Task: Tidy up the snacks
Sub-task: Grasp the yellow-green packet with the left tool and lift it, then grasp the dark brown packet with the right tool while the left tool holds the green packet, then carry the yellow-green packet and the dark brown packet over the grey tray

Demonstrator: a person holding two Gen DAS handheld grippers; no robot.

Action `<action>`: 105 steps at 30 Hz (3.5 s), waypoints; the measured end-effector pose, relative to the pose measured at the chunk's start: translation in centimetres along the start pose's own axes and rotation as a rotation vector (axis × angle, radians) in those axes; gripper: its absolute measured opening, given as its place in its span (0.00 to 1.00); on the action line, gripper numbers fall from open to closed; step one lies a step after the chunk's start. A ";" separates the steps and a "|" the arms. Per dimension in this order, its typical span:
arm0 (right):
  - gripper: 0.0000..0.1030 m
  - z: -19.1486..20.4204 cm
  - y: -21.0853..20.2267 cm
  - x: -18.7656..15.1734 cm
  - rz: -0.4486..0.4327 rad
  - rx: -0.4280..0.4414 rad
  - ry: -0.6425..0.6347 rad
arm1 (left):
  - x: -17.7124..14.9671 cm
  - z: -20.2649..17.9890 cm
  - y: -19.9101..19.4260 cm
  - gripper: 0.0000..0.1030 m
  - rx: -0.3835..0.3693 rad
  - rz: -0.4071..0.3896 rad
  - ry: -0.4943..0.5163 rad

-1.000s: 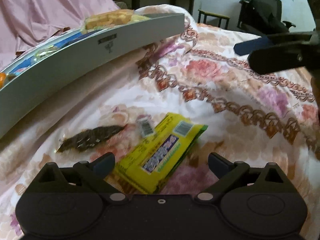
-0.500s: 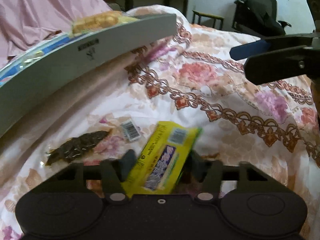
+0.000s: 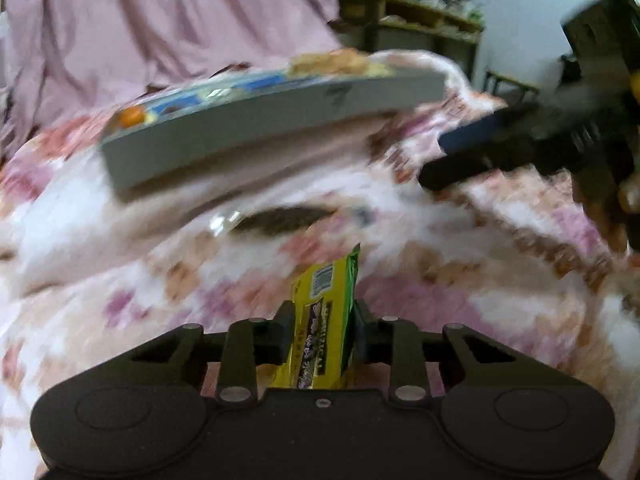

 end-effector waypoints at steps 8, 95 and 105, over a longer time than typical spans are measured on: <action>1.00 0.5 1.7 1.9 0.006 0.019 -0.051 | 0.6 0.3 0.9 0.28 0.039 0.005 0.021; 0.47 3.8 -1.3 -1.7 -0.075 0.113 0.024 | 0.2 2.2 -1.0 0.13 0.127 -0.034 -0.196; 0.47 5.2 -5.8 -0.3 -0.166 0.096 0.026 | 2.4 0.0 -5.2 0.13 0.144 -0.117 -0.230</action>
Point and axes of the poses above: each gripper's, at about its wrist camera, not at the fingertips, and y roughly the way its jaws point, z to its left, x to its top, the point moved 1 cm from there along y, roughly the way its jaws point, and after that the axes turned 14 degrees about x, right-handed, at the moved point
